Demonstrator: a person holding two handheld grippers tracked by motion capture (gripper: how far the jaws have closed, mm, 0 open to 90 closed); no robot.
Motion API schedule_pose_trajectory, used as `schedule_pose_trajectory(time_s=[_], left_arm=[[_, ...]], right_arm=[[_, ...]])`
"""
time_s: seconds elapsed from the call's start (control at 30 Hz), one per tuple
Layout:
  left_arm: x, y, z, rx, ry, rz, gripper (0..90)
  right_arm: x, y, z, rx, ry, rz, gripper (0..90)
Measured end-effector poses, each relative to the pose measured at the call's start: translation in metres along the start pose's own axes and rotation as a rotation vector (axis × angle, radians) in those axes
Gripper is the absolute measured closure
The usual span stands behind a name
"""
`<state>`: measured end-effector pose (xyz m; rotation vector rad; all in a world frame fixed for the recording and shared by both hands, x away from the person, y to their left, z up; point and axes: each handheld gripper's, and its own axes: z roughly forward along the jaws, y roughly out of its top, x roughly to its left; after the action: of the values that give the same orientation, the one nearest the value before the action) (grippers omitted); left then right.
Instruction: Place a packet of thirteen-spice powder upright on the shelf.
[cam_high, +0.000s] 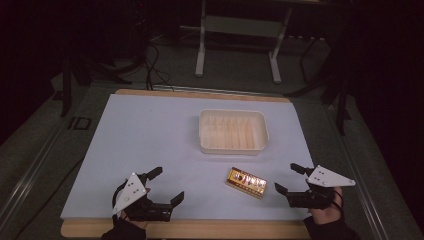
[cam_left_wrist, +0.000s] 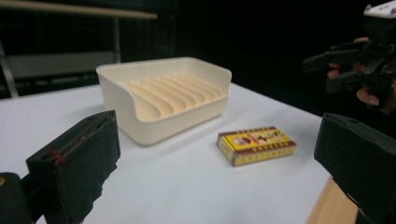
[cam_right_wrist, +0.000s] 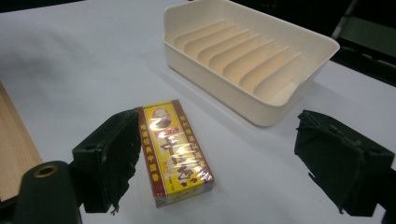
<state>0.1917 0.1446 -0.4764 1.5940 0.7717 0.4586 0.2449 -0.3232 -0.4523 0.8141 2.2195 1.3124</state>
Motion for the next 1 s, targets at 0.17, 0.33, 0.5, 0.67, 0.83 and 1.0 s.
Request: schedule_pose_trajectory(time_s=[0.17, 0.33, 0.5, 0.67, 0.83, 1.0], left_arm=[[-0.001, 0.001, 0.001, 0.017, 0.009, 0.001, 1.1], [-0.001, 0.001, 0.002, 0.029, 0.017, -0.010, 1.1], [-0.001, 0.002, 0.002, 0.022, 0.012, -0.013, 1.1], [-0.002, 0.002, 0.002, 0.021, 0.001, -0.016, 1.2], [-0.002, 0.002, 0.003, 0.024, -0.002, -0.009, 1.1], [-0.003, 0.000, 0.005, 0.022, -0.009, 0.001, 1.1]], right_arm=[[0.001, 0.001, 0.000, -0.001, 0.007, 0.000, 16.4], [0.005, 0.003, -0.001, -0.020, 0.016, -0.009, 16.5], [0.012, 0.009, -0.002, 0.000, -0.004, -0.068, 16.6], [0.015, 0.014, 0.002, 0.003, 0.010, -0.091, 13.8], [0.015, 0.020, 0.007, 0.017, 0.061, -0.048, 13.7], [0.014, 0.025, 0.013, 0.027, 0.129, -0.016, 11.1]])
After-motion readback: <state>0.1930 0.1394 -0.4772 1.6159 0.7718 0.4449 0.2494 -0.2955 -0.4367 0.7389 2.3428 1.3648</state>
